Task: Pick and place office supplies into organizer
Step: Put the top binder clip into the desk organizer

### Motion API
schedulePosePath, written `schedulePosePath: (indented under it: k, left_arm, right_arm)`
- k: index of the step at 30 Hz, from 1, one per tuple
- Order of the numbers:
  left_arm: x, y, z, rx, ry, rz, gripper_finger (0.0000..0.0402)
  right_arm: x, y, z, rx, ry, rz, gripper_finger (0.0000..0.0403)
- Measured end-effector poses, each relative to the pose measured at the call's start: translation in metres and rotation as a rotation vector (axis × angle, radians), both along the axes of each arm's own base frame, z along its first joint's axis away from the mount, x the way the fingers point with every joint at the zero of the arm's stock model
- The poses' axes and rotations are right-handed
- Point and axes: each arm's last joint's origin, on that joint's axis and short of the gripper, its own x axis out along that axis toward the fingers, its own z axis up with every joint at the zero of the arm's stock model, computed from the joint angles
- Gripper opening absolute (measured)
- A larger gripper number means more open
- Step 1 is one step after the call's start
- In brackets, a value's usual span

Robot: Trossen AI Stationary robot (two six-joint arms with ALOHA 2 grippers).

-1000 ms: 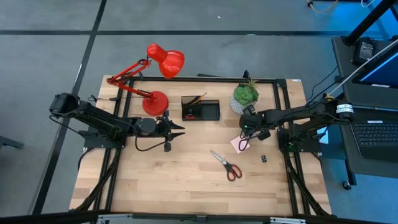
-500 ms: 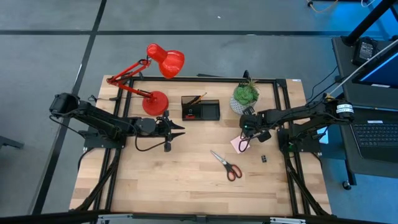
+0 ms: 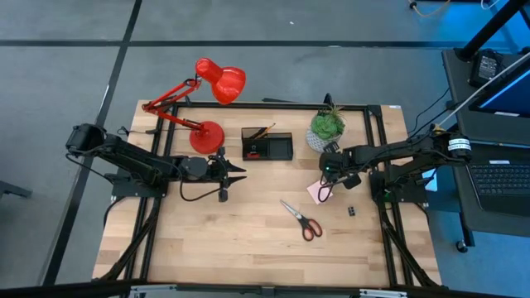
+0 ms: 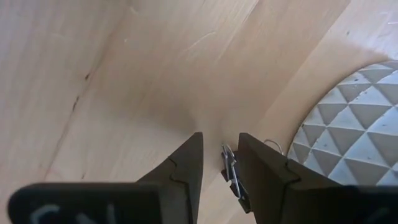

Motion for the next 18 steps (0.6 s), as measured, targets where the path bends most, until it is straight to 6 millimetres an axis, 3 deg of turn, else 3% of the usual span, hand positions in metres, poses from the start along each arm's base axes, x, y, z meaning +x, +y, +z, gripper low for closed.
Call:
schedulePosePath:
  k: [18]
  left_arm:
    - [0.0000, 0.0000, 0.0001, 0.000, 0.000, 0.000, 0.0093]
  right_arm:
    - [-0.0015, -0.0057, 0.0000, 0.002, 0.004, -0.028, 0.0049]
